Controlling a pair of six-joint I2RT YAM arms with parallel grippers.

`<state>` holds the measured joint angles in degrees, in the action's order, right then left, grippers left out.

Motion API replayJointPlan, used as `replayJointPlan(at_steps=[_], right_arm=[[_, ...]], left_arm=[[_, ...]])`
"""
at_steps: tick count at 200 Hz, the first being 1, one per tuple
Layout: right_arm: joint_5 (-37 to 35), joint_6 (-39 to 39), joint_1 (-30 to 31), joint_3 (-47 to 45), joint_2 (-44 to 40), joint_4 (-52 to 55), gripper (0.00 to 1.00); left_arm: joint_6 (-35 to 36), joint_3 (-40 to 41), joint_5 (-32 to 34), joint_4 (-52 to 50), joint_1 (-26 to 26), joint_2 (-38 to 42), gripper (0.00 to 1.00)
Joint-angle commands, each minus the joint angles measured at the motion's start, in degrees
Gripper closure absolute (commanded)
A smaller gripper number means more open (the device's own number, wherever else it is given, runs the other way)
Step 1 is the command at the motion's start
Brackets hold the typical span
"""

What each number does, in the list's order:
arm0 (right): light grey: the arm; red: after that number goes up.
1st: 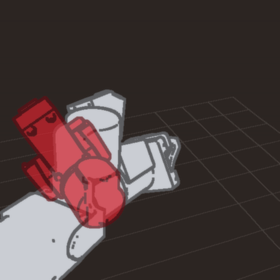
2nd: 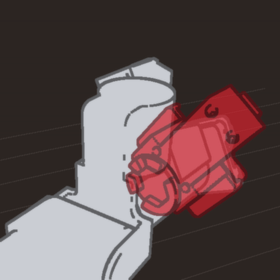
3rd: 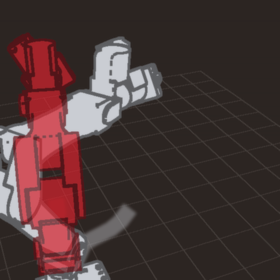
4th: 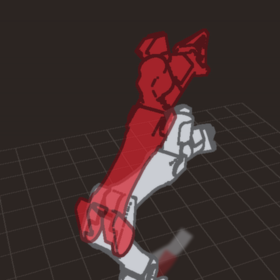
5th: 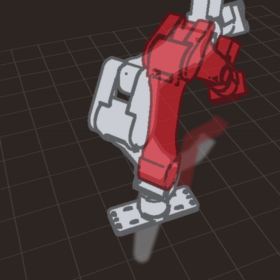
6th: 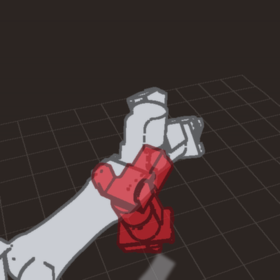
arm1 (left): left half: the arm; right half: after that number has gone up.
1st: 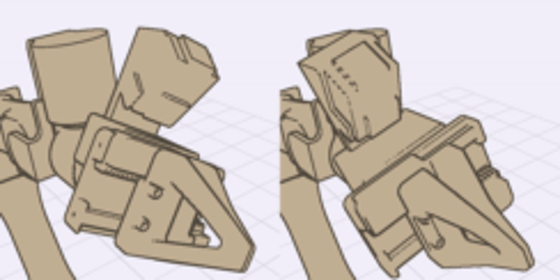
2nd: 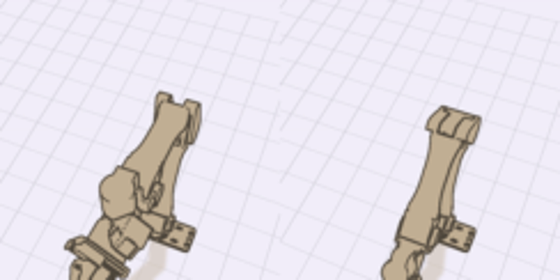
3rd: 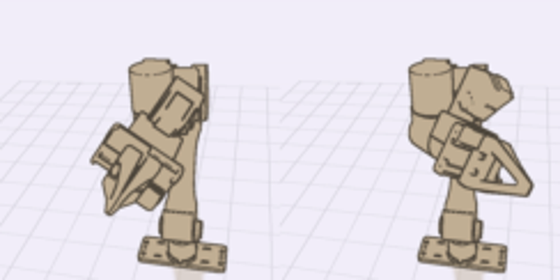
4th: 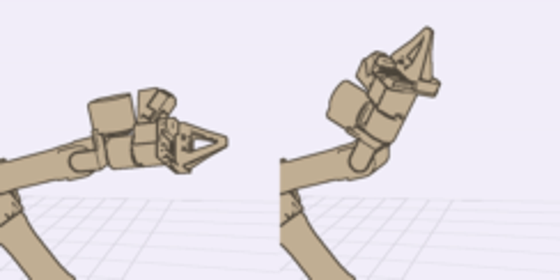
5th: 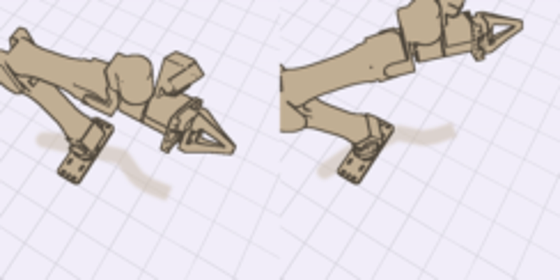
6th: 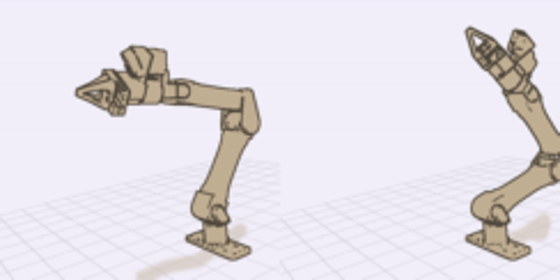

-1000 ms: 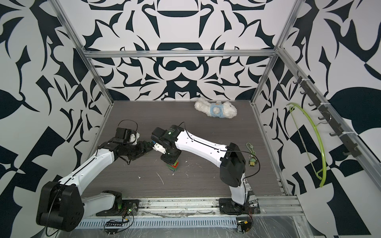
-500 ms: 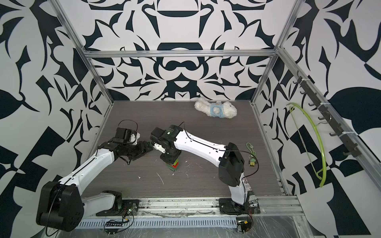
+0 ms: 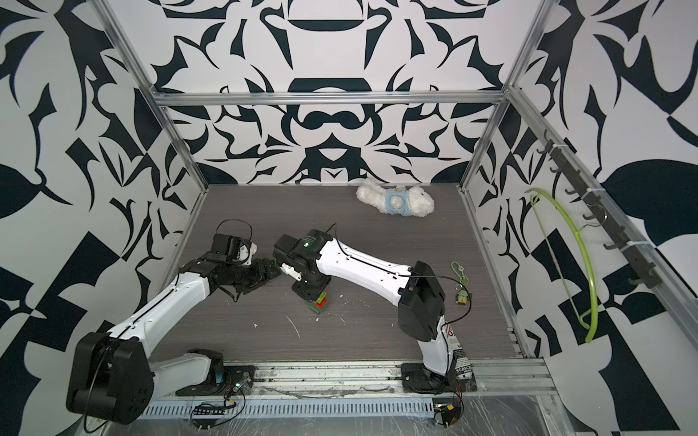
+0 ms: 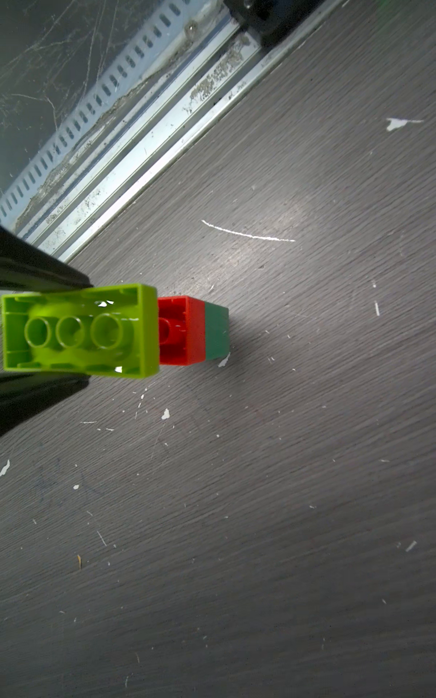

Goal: Assemble a carrot with lego
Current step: Assemble the lego brick with the lego brick.

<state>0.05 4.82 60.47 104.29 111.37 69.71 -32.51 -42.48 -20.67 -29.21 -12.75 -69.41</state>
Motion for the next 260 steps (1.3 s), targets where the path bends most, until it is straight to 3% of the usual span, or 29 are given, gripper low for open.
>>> replayJointPlan(at_steps=[1,143,176,202,260], right_arm=[[-1.9,1.7,0.3,0.4,0.4,1.7,0.78],[1.5,4.3,0.7,-13.3,-0.5,-4.6,0.8],[0.4,3.8,0.8,-10.6,-0.5,-3.8,0.8],[0.0,2.9,0.8,-5.3,0.0,-2.4,0.75],[-0.8,2.0,0.8,2.5,0.0,-0.9,0.49]], left_arm=[[0.9,0.6,-0.7,-0.6,0.2,0.9,0.27],[1.0,0.6,-0.7,-1.0,0.1,1.9,0.27],[1.1,0.2,-0.6,-1.2,0.1,2.0,0.27],[1.2,-0.2,-0.6,-1.5,0.1,2.3,0.27],[1.1,-0.9,-0.8,-1.6,0.1,2.6,0.27]])
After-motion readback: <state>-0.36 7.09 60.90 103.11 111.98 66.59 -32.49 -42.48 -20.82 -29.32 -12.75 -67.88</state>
